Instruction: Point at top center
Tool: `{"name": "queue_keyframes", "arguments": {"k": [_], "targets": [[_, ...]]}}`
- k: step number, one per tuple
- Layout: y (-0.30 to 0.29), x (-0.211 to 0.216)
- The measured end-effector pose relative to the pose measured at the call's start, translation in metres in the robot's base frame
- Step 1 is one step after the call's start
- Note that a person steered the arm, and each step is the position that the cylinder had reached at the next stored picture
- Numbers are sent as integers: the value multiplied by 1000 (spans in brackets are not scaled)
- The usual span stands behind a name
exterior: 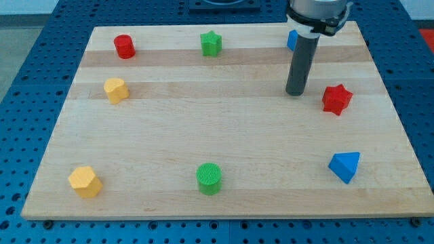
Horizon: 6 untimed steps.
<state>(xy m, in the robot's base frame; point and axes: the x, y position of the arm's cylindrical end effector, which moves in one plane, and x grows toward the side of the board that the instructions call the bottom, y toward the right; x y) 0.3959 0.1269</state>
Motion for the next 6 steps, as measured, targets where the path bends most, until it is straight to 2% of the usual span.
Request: {"name": "queue_keyframes", "arguments": {"k": [2, 3, 4, 5, 6], "targets": [[-3, 0], [-9, -56], [-43, -122], [-84, -131], [-78, -149]]}}
